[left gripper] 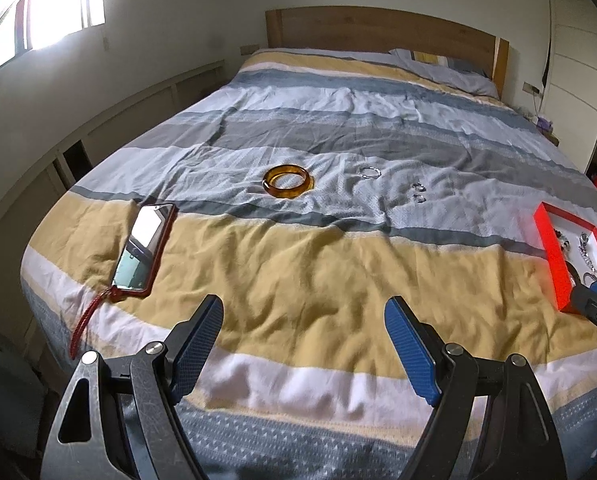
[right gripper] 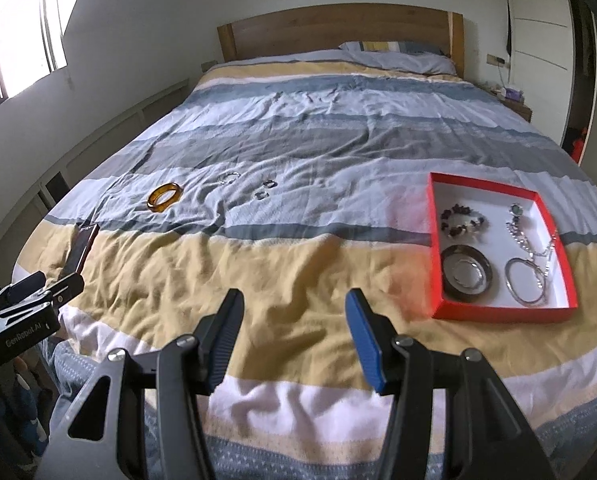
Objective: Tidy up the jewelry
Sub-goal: 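Withdraw both tools and move toward the amber bangle and small rings, then grasp the amber bangle with the left tool while the right grasps a small silver ring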
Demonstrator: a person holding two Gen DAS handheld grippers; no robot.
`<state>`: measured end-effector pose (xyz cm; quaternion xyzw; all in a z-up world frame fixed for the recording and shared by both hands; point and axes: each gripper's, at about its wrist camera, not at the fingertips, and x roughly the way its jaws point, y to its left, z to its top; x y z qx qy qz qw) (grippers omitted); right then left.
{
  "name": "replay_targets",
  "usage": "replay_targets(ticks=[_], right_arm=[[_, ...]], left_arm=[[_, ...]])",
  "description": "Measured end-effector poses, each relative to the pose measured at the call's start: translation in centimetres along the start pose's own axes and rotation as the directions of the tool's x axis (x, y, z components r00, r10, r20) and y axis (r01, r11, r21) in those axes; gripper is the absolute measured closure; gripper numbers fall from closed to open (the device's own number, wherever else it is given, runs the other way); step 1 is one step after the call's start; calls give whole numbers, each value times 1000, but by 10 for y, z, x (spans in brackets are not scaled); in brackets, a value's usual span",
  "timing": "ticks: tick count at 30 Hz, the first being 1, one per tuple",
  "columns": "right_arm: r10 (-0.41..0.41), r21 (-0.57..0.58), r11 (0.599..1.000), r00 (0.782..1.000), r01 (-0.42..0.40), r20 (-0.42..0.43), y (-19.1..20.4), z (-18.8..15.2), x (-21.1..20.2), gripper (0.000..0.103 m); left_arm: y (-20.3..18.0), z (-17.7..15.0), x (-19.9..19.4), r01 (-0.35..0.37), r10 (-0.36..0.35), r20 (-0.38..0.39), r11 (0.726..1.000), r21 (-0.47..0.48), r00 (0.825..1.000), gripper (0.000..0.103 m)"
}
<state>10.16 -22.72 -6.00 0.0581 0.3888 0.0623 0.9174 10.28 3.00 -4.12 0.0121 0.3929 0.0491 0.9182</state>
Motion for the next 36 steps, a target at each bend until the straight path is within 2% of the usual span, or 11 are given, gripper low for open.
replay_targets(ticks=[26,36], right_arm=[[59,-26,998,995,-61,-82,12,55,117,52],[84,-38,995,992,-88,-94,22,78,169,52]], left_arm=[[3,51,117,-37,38,-80,999,8,996,21],[3,77,165,-48,49,-78,999,11,996,21]])
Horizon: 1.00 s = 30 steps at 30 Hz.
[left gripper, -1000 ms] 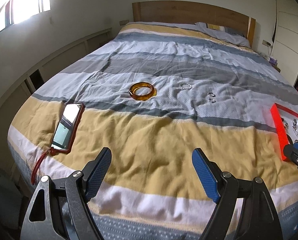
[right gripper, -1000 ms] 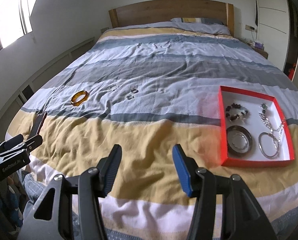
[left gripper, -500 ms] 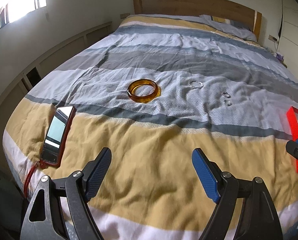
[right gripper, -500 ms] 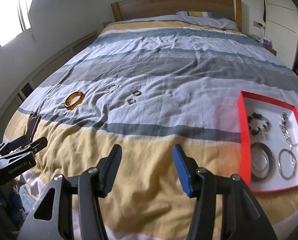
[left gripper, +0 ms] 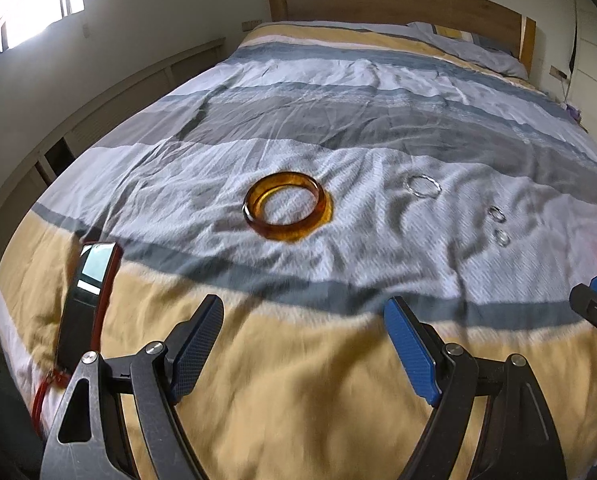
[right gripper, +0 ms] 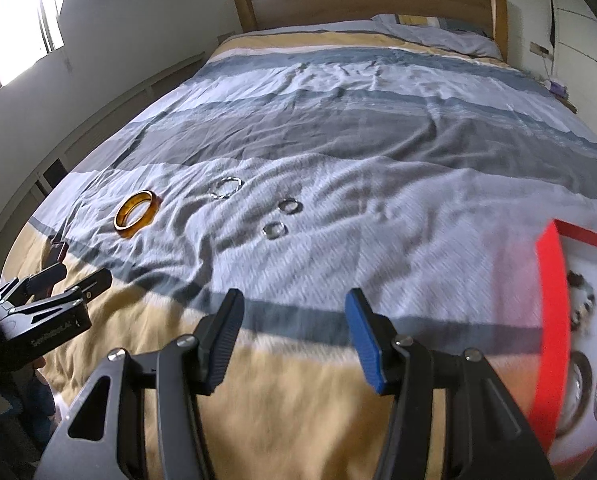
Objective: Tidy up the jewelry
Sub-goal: 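Grasp the amber bangle with the left tool while the right grasps a small silver ring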
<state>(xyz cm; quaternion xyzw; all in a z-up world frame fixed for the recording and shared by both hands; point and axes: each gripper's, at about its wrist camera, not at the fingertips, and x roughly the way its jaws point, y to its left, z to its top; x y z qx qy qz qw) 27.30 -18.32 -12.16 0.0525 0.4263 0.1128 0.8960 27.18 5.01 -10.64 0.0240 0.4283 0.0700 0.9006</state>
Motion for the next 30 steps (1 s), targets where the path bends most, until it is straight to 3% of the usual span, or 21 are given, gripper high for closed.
replay_targets(ticks=[7,10,16,18,25,29,30], right_arm=[[44,-1,999,999,-44,-9,1,13,33,52],[66,0,998,998,-66,-16,1,18,45,52],[97,10,995,995,-97,-21,-2,28,69,53],[102,6,995,995,-102,-20,-3,31,76,53],[120,-17,993,992,-120,-38,0,40,95,68],[130,-44,990,989,-133,-73,8,39,104,82],[129,-45,990,988,-133,-84,9,40,107,84]], left_arm=[[10,22,22,113,-112,70,993,-15,991,24],[11,36,34,151,-152,92,988,20,984,25],[11,54,78,142,-143,26,988,63,989,37],[12,57,92,150,-150,-3,987,62,989,46],[4,58,108,181,-178,-39,979,95,983,59],[-7,59,109,197,-190,-62,969,149,980,79],[-9,61,109,200,-192,-65,967,155,979,89]])
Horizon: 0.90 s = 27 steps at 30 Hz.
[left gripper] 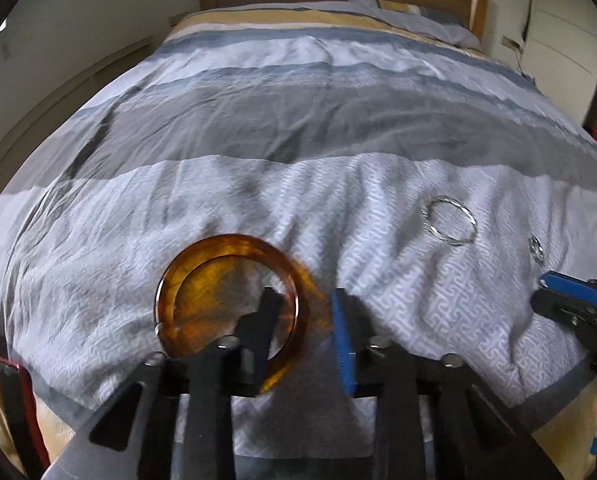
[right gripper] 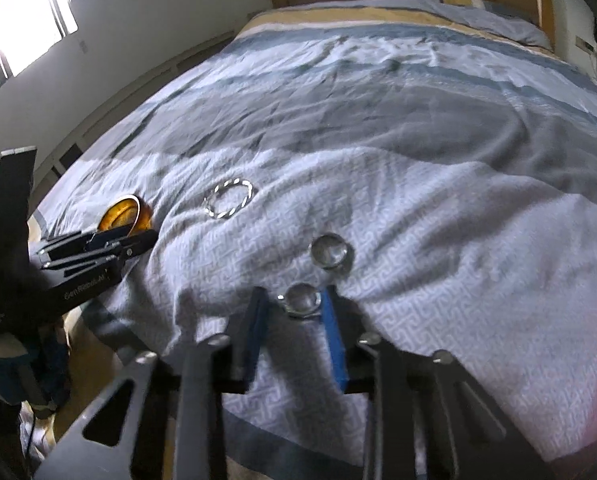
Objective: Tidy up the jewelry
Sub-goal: 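Grasp the amber bangle with the left tool while the right grasps a small silver ring, then carry the amber bangle and small ring over the red box with both tools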
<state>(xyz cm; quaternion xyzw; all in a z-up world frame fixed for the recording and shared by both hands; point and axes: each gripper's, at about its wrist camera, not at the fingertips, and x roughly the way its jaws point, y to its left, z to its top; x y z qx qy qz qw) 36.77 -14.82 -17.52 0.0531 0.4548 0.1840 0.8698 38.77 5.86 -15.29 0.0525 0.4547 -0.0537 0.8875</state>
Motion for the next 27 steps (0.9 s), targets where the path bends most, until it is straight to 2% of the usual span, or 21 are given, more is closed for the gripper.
replay_targets(ticks=[1,6,13,19,27], right_arm=[[4,6,1000,1000,-3,-8,-1,1,1,84],[34,20,999,999,-34,13,-2,0,-14,84],[36,40,998,997,-39,69,-6,-13,-67,84],[-10,49,999,992,4,126,-22,-30,-129,84],[-126,115,988,977,107,174,-87,-65,-208,84]], left_arm=[[-1,1,-1,11,-11,-5,1000,1,1000,93],[2,-2,-15,42,-41,18,998,-57,999,94],[-12,-13,-59,111,-106,53,990,-93,993,94],[-60,-18,-103,164,-160,92,985,-44,983,94],[-160,-13,-142,275,-283,106,958,80,953,94]])
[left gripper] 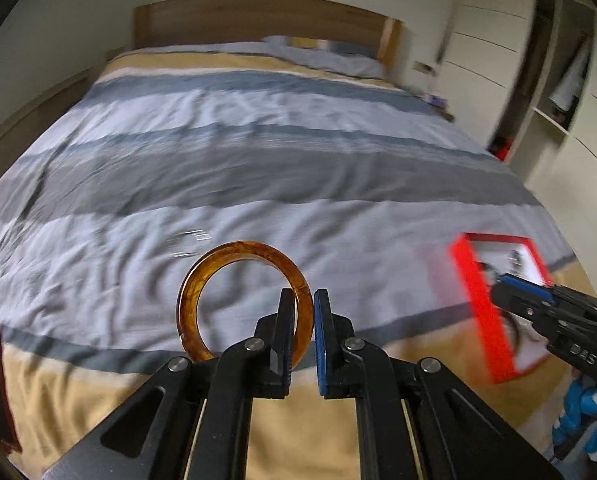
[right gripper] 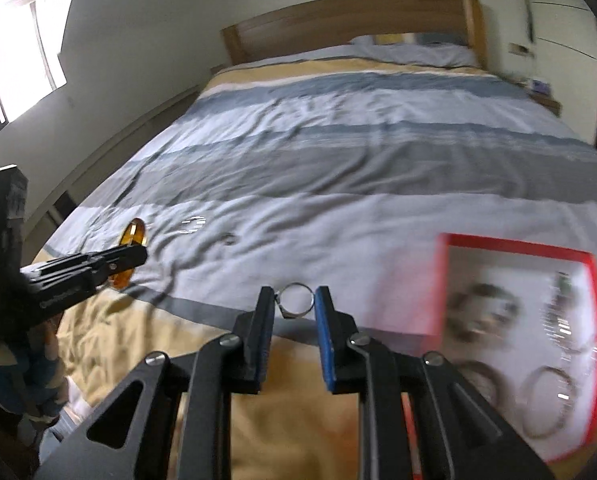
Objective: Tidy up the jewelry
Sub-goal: 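Carry the amber bangle and small ring over the red box with both tools, then open both tools to release the bangle and ring into the box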
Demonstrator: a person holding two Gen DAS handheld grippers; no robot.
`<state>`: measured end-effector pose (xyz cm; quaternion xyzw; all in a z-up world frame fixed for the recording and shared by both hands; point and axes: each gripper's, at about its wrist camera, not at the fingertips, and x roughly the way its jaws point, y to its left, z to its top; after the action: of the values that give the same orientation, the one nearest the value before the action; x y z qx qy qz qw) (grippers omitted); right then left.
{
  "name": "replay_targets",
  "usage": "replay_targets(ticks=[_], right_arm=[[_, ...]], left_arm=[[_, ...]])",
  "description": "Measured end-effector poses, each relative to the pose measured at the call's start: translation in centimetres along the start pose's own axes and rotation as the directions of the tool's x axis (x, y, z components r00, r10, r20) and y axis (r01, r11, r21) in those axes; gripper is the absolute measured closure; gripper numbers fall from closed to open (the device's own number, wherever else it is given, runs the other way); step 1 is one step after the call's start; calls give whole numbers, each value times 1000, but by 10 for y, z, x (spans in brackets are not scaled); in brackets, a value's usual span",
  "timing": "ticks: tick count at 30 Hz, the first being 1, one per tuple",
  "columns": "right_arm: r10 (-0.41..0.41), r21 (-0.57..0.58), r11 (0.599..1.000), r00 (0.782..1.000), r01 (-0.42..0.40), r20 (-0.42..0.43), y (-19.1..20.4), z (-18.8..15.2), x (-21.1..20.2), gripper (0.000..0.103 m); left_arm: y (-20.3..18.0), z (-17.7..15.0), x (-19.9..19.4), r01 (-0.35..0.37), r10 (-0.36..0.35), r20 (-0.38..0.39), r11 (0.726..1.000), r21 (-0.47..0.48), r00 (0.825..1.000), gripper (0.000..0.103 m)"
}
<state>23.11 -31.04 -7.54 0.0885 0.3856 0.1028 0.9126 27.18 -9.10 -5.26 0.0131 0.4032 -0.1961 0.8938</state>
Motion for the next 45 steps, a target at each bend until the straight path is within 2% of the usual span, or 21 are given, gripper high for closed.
replay_targets(ticks=[6,11,16,20,29,35,37,39,45], right_arm=[[-117,55,992,993,117,-7,-80,-17,-30,84],[-178,81,980,983,181,-42,-136,-35,-36,84],[-198,93,975,978,203,-69,-175,-45,-32,84],[-196,77,976,977,203,-89,-195,-45,-22,84],[-179,54,981,977,186,-112,-213,-48,-7,83],[-193,18,980,974,197,-119,-209,-47,-4,82],[-182,19,982,976,186,-123,-210,-46,-4,78],[-180,12,983,975,183,-128,-208,-46,-5,67],[-185,19,982,974,189,-129,-203,-49,-15,65]], left_arm=[[-88,11,19,110,-108,-25,988,105,994,94],[-162,14,43,200,-190,-68,959,201,980,94],[-215,15,71,257,-233,-121,929,265,965,94],[-244,10,100,262,-218,-170,915,306,961,94],[-256,0,143,209,-147,-205,921,329,968,92],[-255,0,150,205,-141,-209,923,325,968,91],[-253,0,150,210,-146,-217,926,315,965,91],[-250,-1,150,203,-138,-219,929,308,966,91],[-240,1,138,210,-154,-212,937,278,965,87]])
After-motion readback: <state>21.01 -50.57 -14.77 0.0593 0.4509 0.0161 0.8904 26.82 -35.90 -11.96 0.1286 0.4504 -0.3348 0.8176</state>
